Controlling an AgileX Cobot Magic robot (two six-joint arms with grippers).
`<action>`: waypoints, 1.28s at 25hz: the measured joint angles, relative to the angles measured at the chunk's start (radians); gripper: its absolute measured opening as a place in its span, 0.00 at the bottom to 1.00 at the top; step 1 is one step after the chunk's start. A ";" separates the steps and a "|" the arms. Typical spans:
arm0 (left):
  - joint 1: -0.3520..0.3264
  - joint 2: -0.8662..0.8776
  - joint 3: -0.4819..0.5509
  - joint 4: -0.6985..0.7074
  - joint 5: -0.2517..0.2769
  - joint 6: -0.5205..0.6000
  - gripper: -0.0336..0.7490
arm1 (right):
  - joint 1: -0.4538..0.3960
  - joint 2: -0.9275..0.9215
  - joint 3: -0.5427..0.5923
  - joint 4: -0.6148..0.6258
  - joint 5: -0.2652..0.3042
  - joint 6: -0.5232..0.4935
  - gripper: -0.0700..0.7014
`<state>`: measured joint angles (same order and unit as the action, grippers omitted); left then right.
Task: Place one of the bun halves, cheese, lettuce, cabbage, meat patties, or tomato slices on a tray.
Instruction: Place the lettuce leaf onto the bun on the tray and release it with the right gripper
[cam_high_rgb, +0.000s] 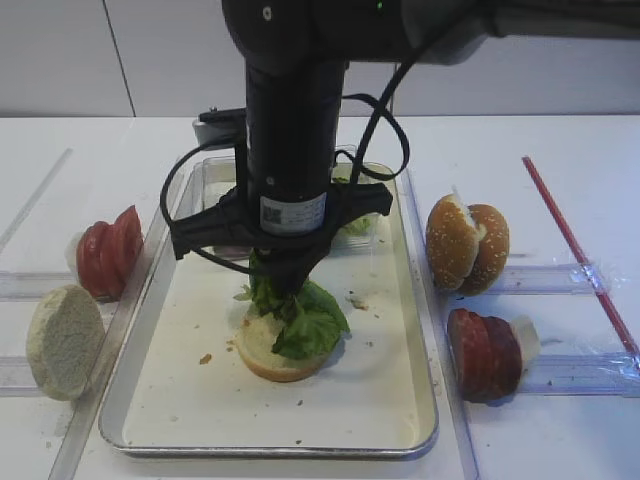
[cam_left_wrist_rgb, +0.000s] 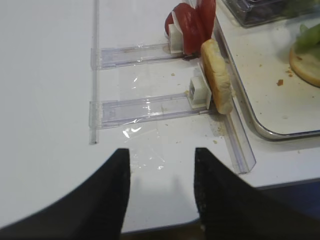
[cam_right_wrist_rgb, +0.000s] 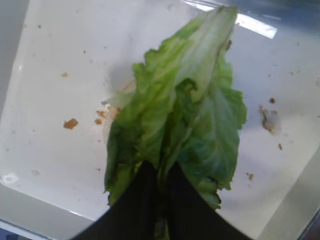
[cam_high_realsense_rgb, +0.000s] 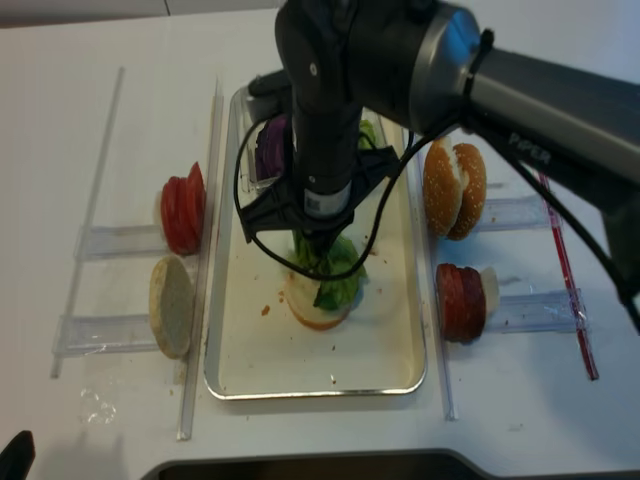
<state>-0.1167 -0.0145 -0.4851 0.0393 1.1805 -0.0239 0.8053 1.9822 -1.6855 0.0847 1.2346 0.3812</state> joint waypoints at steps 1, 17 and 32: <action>0.000 0.000 0.000 0.000 0.000 0.000 0.42 | 0.000 0.012 0.000 0.007 -0.002 0.000 0.17; 0.000 0.000 0.000 0.000 0.000 0.000 0.42 | 0.000 0.083 0.000 0.076 -0.009 -0.020 0.22; 0.000 0.000 0.000 0.000 0.000 0.000 0.42 | 0.000 0.055 -0.018 0.096 -0.011 -0.022 0.84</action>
<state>-0.1167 -0.0145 -0.4851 0.0393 1.1805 -0.0239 0.8053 2.0376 -1.7039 0.1808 1.2231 0.3590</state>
